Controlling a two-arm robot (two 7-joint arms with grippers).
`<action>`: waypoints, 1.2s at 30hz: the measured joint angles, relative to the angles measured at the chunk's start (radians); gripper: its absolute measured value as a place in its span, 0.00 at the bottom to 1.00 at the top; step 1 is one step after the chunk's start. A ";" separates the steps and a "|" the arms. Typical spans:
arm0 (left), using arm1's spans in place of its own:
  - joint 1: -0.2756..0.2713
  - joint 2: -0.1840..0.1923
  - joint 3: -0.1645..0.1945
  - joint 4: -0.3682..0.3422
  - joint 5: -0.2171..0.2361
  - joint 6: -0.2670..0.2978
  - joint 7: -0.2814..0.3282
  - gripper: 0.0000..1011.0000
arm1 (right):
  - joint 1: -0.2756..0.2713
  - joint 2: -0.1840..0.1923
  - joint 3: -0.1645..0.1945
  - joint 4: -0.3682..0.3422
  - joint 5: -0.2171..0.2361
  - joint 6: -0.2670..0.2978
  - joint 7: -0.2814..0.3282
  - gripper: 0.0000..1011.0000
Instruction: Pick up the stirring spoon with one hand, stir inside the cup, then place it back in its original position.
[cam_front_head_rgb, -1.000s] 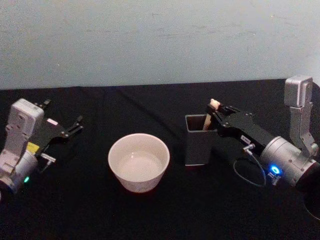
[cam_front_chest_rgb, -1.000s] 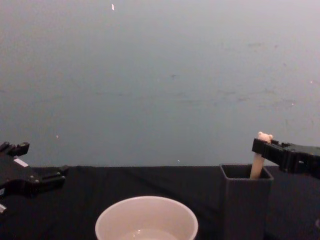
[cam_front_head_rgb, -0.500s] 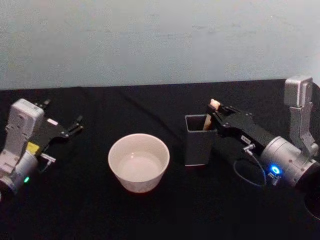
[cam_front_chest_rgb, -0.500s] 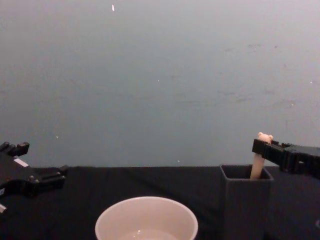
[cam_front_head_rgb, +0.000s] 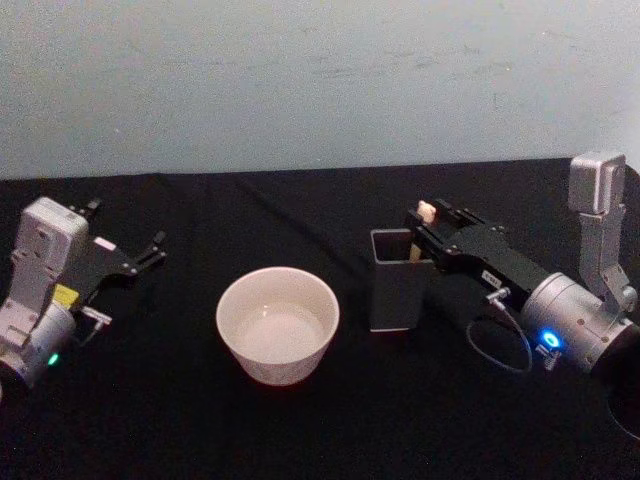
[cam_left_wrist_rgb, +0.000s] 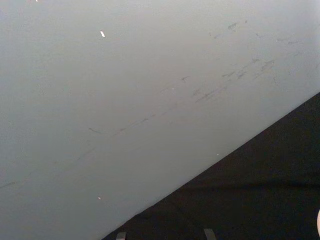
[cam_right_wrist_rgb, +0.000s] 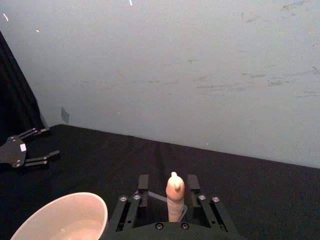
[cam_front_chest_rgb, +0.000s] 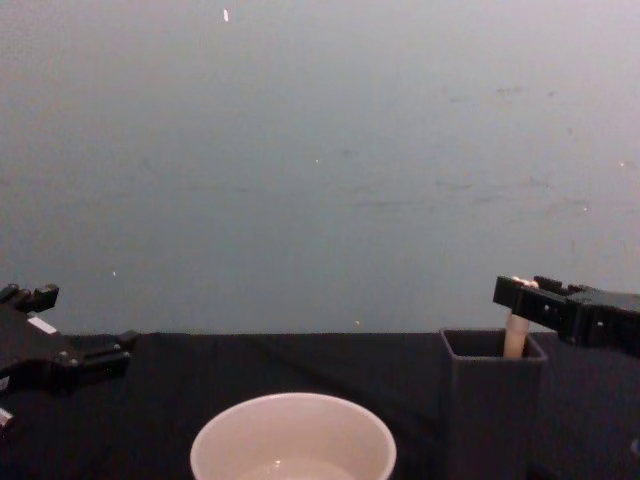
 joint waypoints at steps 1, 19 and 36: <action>0.000 0.000 0.000 0.000 0.000 0.000 0.000 0.99 | 0.000 0.000 0.000 0.000 0.000 0.000 0.000 0.47; 0.000 0.000 0.000 0.000 0.000 0.000 0.000 0.99 | 0.000 0.000 0.000 0.000 0.000 -0.001 0.000 0.99; 0.000 0.000 0.000 0.000 0.000 0.000 0.000 0.99 | 0.015 -0.079 0.042 -0.049 -0.225 -0.165 -0.216 0.99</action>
